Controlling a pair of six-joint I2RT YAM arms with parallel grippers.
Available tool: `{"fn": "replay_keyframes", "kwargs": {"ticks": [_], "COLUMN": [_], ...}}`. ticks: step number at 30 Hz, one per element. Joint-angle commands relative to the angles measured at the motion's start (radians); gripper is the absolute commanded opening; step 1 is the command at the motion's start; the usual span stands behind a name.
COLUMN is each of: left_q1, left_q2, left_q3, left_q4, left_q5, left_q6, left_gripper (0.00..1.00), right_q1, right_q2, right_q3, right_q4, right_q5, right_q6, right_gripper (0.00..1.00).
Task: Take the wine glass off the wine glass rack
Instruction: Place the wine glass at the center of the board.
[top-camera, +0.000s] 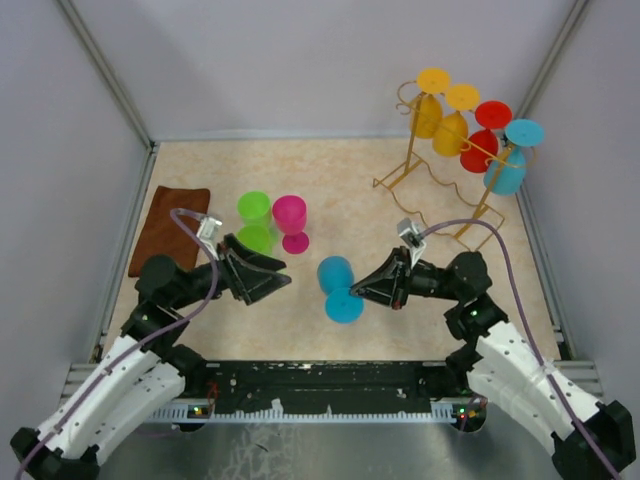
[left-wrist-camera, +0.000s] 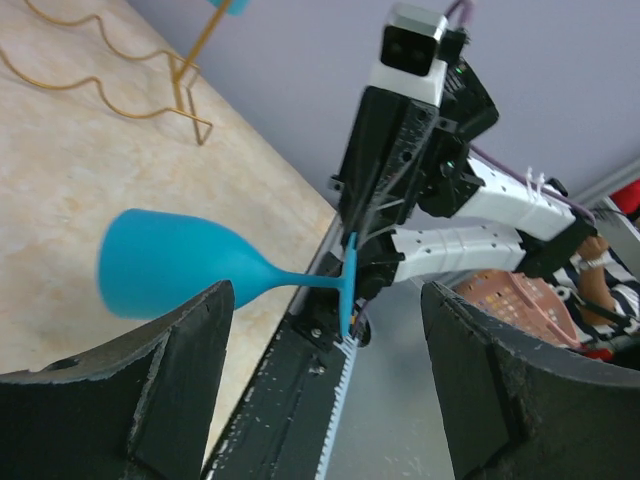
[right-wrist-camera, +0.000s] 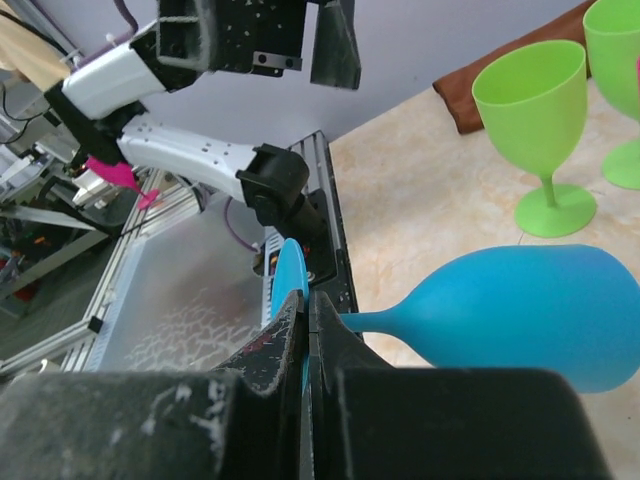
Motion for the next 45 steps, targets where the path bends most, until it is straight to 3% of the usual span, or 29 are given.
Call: {"fn": "replay_keyframes", "kwargs": {"ticks": [1, 6, 21, 27, 31, 33, 38, 45], "left_q1": [-0.186, -0.319, -0.435, -0.455, -0.46, -0.46, -0.464, -0.468], "left_q2": [0.075, 0.189, 0.324, 0.343, 0.331, 0.321, 0.301, 0.298], "left_q3": [0.004, 0.01, 0.03, 0.041, 0.037, 0.036, 0.028, 0.015], "left_q4": [0.057, 0.095, 0.151, 0.15, 0.152, 0.153, 0.158, 0.196], "left_q5": [-0.144, -0.242, -0.233, -0.244, -0.261, -0.263, -0.282, -0.301], "left_q6": [0.048, 0.08, 0.127, 0.136, 0.137, 0.137, 0.138, 0.128], "left_gripper": [0.81, 0.75, 0.42, 0.11, 0.0, 0.0, 0.0, 0.0], "right_q1": [0.05, 0.081, 0.093, 0.095, 0.095, 0.095, 0.096, 0.112], "right_q2": [0.063, 0.101, 0.094, 0.085, 0.072, 0.062, 0.039, 0.059], "right_q3": [0.061, 0.08, 0.1, 0.104, 0.113, 0.122, 0.153, 0.16], "right_q4": [0.086, 0.072, 0.029, 0.017, -0.038, -0.113, -0.304, -0.354], "right_q5": [0.043, 0.064, 0.098, 0.104, 0.097, 0.09, 0.066, 0.013], "right_q6": [-0.033, -0.051, -0.06, -0.058, -0.085, -0.119, -0.214, -0.225], "right_gripper": [0.0, 0.0, 0.0, 0.0, 0.0, 0.01, 0.17, 0.34]}}
